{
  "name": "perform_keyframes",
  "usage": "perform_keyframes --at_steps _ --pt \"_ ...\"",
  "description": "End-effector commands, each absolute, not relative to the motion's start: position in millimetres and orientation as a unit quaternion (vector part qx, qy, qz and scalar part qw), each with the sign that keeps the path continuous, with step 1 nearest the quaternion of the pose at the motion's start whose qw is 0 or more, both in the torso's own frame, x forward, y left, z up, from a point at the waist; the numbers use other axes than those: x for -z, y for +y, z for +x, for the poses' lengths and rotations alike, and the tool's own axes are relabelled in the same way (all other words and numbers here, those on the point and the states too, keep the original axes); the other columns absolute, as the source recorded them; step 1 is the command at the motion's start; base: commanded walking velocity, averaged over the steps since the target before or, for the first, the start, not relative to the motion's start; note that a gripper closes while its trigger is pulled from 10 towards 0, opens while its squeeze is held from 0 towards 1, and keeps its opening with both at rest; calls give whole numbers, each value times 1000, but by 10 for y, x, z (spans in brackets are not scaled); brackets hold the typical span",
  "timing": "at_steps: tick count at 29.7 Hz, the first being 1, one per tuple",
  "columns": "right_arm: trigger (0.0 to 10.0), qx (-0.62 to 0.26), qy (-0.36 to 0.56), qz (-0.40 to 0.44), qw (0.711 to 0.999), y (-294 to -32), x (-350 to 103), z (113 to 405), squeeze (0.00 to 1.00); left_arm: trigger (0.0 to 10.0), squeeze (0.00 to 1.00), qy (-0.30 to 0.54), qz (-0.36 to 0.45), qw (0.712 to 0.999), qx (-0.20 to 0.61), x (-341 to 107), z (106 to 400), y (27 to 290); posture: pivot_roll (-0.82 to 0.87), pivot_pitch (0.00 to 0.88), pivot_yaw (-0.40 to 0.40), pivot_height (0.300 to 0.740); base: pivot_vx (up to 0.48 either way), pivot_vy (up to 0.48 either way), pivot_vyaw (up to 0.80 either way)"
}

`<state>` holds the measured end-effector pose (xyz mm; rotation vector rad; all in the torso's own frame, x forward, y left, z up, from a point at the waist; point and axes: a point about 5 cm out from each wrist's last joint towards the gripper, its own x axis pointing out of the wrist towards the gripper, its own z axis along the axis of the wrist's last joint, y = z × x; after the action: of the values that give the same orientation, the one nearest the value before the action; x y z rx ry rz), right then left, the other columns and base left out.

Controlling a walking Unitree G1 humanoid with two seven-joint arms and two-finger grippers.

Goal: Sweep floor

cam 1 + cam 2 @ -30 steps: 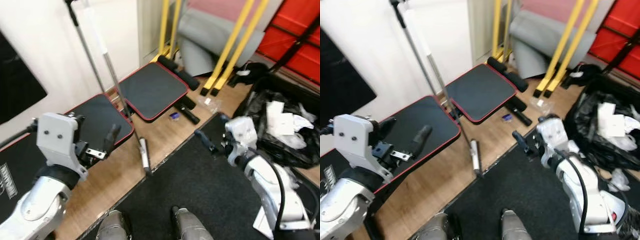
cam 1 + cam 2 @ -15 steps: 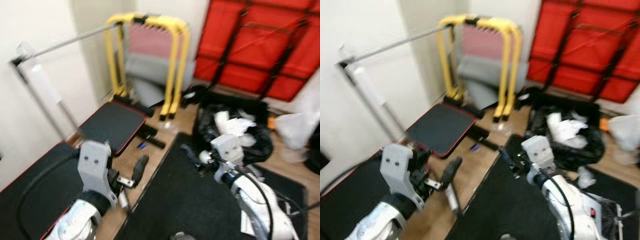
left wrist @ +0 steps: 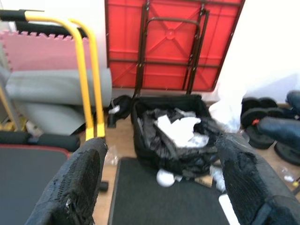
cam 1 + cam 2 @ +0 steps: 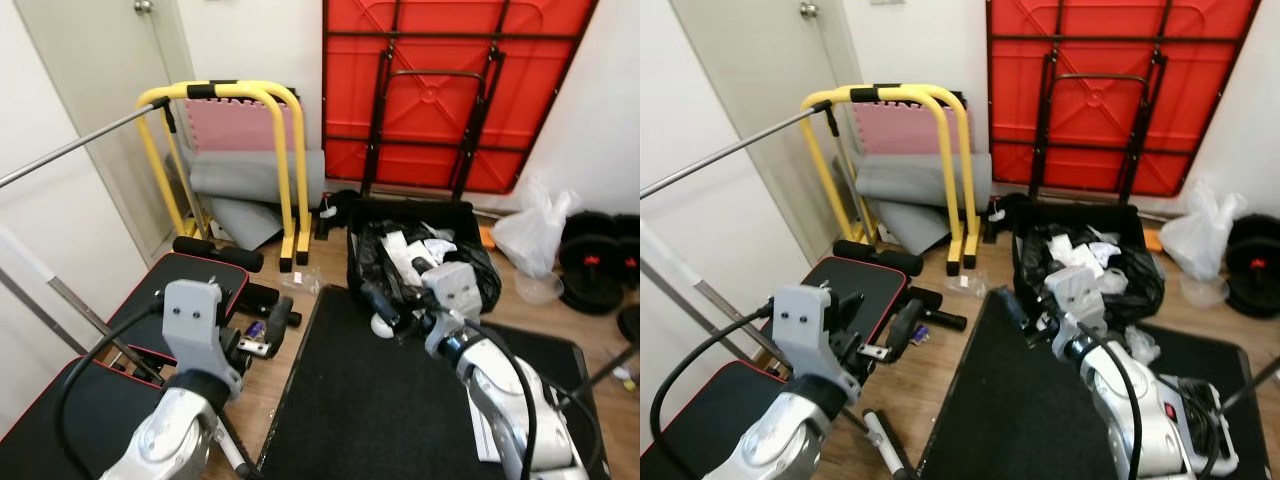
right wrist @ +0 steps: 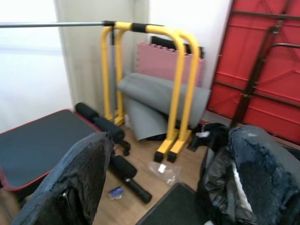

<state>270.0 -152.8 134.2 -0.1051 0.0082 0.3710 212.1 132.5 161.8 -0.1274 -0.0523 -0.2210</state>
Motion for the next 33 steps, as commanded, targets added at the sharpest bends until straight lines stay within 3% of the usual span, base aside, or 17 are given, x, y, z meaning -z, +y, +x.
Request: perform_keyframes --at_steps 1,3,4,5,8,9,20,21,33 --pt "10000 -191 3 -43 981 -1489 -1328 2712 0 10000 0 -28 -67 987 146 -1596 2129 1321 -115 0 8 740 0 0 -800" --pt "10000 -191 3 -43 981 -1489 -1328 2712 0 10000 0 -28 -67 987 146 -1596 2129 1321 -115 0 8 740 0 0 -800" --pt "10000 -192 3 -42 981 -1486 -1327 2720 0 4118 0 -30 -67 987 144 -1593 2134 1323 -115 0 8 740 0 0 -800" --pt "10000 -192 2 -40 980 -1480 -1324 2739 0 0 0 -36 -68 987 141 -1586 2148 1324 -116 0 7 740 0 0 -800" --pt "10000 -194 1 -39 980 -1472 -1319 2767 0 0 0 -41 -67 987 139 -1575 2175 1325 -115 0 7 740 0 0 -800" --pt "10000 -194 0 -38 980 -1468 -1318 2778 0 10000 0 -42 -66 988 136 -1571 2189 1328 -115 0 8 740 0 0 -800" --pt "10000 -194 -1 -39 980 -1462 -1312 2804 0 10000 0 -39 -59 989 127 -1555 2218 1340 -118 0 17 740 0 0 -800" --pt "10000 -194 -1 -40 980 -1458 -1307 2811 0 0 0 -42 -59 990 124 -1554 2219 1348 -116 0 17 740 0 0 -800" --pt "10000 -197 -19 -80 977 -1460 -1333 2868 0 0 0 -53 -49 994 83 -1520 2248 1410 -99 0 0 740 0 0 -637"
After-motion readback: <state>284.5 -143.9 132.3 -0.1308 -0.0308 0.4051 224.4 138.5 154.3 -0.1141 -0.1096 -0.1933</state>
